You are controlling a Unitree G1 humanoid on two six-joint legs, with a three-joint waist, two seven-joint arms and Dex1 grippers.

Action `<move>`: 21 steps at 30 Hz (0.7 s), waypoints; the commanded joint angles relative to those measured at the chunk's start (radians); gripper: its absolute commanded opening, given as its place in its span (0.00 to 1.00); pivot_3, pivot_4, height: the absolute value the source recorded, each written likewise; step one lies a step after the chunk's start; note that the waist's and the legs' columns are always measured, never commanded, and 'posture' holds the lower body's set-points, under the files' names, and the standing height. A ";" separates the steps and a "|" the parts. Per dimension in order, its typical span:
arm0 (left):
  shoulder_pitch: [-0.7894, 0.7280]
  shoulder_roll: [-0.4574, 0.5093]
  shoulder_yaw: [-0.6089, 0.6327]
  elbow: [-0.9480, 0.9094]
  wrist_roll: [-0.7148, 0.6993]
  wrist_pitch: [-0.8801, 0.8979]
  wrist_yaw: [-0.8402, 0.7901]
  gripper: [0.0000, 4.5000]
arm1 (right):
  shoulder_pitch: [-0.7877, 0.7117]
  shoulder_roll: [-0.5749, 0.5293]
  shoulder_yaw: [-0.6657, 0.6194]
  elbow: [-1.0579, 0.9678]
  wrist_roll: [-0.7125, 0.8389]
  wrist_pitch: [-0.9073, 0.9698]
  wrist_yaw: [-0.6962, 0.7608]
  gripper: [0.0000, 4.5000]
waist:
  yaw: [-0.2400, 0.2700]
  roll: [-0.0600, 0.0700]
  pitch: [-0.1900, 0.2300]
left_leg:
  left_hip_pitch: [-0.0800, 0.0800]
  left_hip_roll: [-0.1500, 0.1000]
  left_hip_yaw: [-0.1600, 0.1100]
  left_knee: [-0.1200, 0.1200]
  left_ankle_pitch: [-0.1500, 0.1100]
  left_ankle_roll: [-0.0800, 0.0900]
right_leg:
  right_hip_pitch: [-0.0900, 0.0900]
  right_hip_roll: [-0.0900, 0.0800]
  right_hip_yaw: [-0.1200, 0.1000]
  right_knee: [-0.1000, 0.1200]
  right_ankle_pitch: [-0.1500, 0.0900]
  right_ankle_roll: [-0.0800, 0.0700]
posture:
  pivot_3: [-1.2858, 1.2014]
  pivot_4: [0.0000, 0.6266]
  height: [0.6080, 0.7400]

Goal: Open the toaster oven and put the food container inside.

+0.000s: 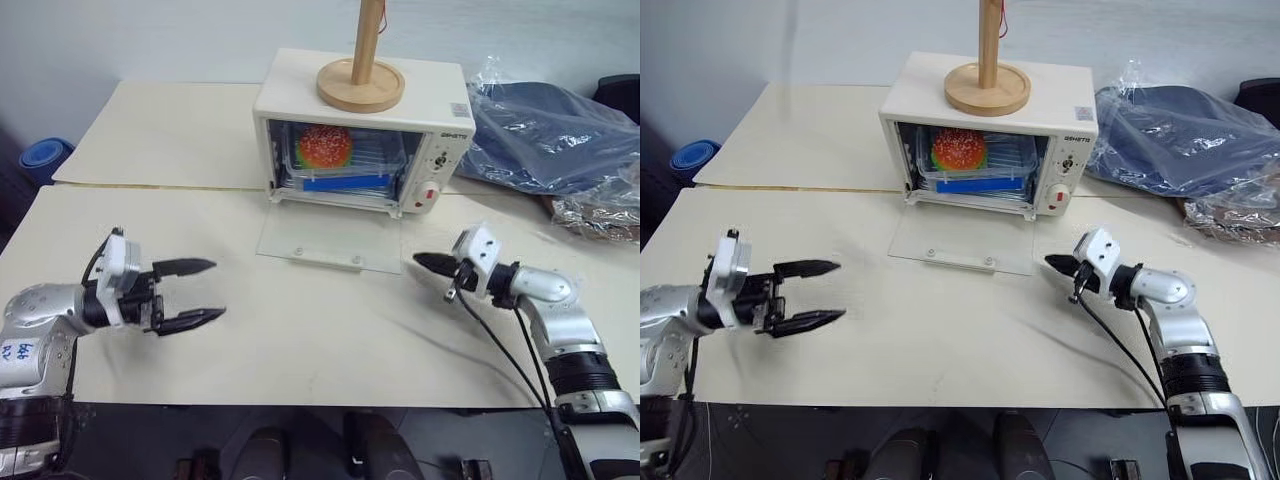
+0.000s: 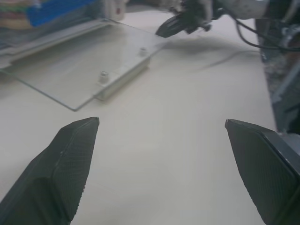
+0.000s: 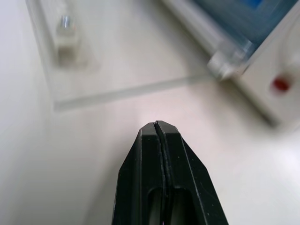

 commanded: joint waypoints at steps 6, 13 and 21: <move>-0.087 -0.120 0.043 -0.038 -0.056 -0.056 0.130 0.99 | -0.056 0.127 -0.034 0.051 0.081 -0.135 0.045 0.00 | -0.001 0.000 0.000 | 0.000 0.000 0.000 -0.001 0.001 -0.001 | 0.000 0.001 0.000 0.002 0.000 0.000 | 0.52 0.24 1.00; -0.142 -0.200 0.170 -0.038 -0.062 -0.017 0.465 0.99 | -0.081 0.240 -0.176 -0.052 0.300 -0.082 0.012 0.00 | 0.000 0.000 0.000 | -0.001 0.001 -0.001 0.000 0.001 -0.002 | -0.001 0.001 0.000 0.004 0.000 0.000 | 0.52 0.24 1.00; -0.034 -0.108 0.128 -0.020 0.077 -0.065 0.493 0.99 | -0.132 0.197 -0.200 -0.188 0.397 0.087 0.039 0.00 | -0.001 0.001 0.000 | 0.000 0.001 -0.001 -0.002 0.001 -0.003 | -0.001 0.001 0.000 0.003 0.000 0.000 | 0.52 0.24 1.00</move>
